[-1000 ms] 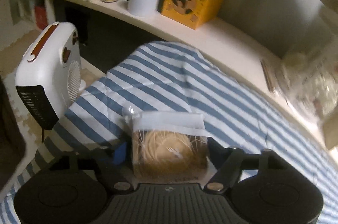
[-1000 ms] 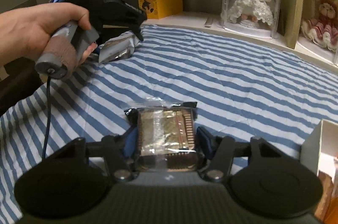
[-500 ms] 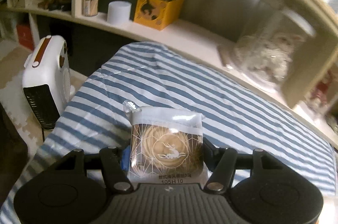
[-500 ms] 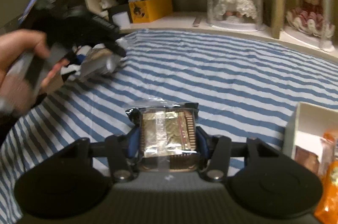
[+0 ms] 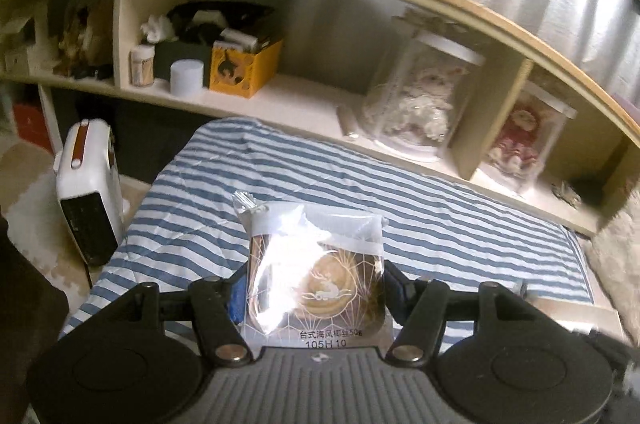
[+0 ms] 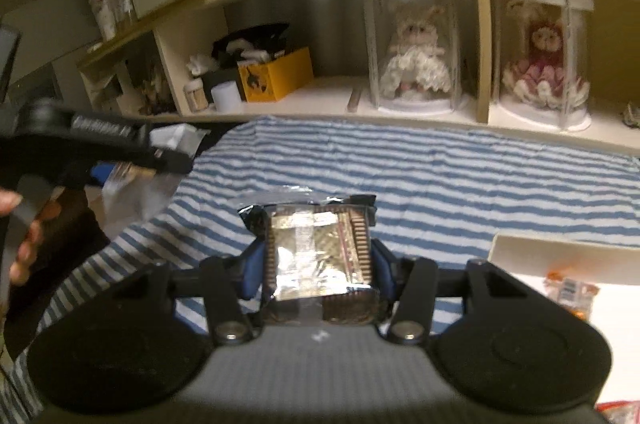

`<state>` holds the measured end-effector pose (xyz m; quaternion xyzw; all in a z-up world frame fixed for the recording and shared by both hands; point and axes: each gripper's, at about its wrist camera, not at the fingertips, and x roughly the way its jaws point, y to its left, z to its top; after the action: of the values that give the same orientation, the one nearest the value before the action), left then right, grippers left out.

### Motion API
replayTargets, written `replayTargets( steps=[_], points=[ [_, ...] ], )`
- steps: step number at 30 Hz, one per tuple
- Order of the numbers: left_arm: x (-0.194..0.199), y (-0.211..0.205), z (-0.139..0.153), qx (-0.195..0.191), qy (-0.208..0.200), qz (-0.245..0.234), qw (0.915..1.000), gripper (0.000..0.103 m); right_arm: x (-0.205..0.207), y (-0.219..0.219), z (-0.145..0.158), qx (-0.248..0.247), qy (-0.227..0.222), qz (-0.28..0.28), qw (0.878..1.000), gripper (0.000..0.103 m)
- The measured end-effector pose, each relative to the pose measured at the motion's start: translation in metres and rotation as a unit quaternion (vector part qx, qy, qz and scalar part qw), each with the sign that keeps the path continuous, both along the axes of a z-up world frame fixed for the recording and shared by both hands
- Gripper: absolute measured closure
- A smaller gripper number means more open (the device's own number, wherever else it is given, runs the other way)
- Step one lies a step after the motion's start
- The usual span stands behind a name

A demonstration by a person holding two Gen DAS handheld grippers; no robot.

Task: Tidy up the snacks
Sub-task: 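Carry both packets over the white tray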

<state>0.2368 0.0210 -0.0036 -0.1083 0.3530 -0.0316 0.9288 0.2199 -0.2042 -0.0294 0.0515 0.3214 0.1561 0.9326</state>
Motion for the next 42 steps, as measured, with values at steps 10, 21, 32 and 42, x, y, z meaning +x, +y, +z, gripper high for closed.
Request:
replayTargets(
  steps=[10, 21, 32, 42],
  points=[
    [-0.037, -0.039, 0.025, 0.048, -0.029, -0.044, 0.9975, 0.039, -0.02, -0.034, 0.042, -0.003, -0.024, -0.026, 0.999, 0.044],
    [-0.06, -0.09, 0.036, 0.056, -0.047, -0.081, 0.994, 0.039, -0.049, -0.084, 0.056, -0.008, -0.033, -0.072, 0.997, 0.044],
    [-0.058, -0.139, 0.033, 0.057, -0.041, -0.111, 0.9913, 0.039, -0.065, -0.124, 0.05, -0.001, -0.03, -0.102, 0.994, 0.044],
    [-0.045, -0.189, 0.029, 0.047, -0.04, -0.15, 0.9868, 0.039, -0.067, -0.17, 0.04, -0.002, -0.024, -0.146, 0.989, 0.044]
  ],
)
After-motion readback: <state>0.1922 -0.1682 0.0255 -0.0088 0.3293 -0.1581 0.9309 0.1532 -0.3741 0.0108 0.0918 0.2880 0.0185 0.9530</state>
